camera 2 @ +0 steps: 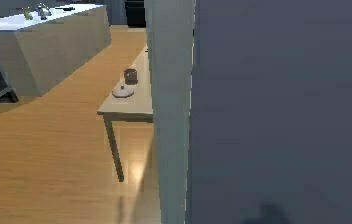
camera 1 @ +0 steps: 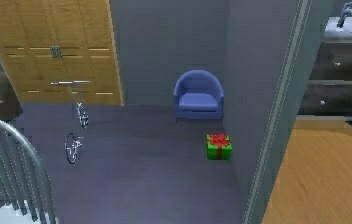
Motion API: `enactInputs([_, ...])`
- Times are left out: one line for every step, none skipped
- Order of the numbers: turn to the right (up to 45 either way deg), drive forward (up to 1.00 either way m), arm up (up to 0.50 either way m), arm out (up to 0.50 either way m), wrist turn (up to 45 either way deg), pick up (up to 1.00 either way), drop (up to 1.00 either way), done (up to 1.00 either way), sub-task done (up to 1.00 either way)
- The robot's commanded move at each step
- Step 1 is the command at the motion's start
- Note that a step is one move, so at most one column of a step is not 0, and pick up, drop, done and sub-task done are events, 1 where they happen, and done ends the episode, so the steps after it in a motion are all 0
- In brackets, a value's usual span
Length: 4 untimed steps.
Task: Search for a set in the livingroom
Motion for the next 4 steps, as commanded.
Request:
enactInputs([0.0, 0.45, 0.0, 0.0, 0.0, 0.0, 0.0, 0.0, 0.0])
enactInputs([-36.0, 0.0, 0.0, 0.0, 0.0, 0.0, 0.0, 0.0, 0.0])
enactInputs([-3.0, 0.0, 0.0, 0.0, 0.0, 0.0, 0.0, 0.0, 0.0])
enactInputs([0.0, 0.8, 0.0, 0.0, 0.0, 0.0, 0.0, 0.0, 0.0])
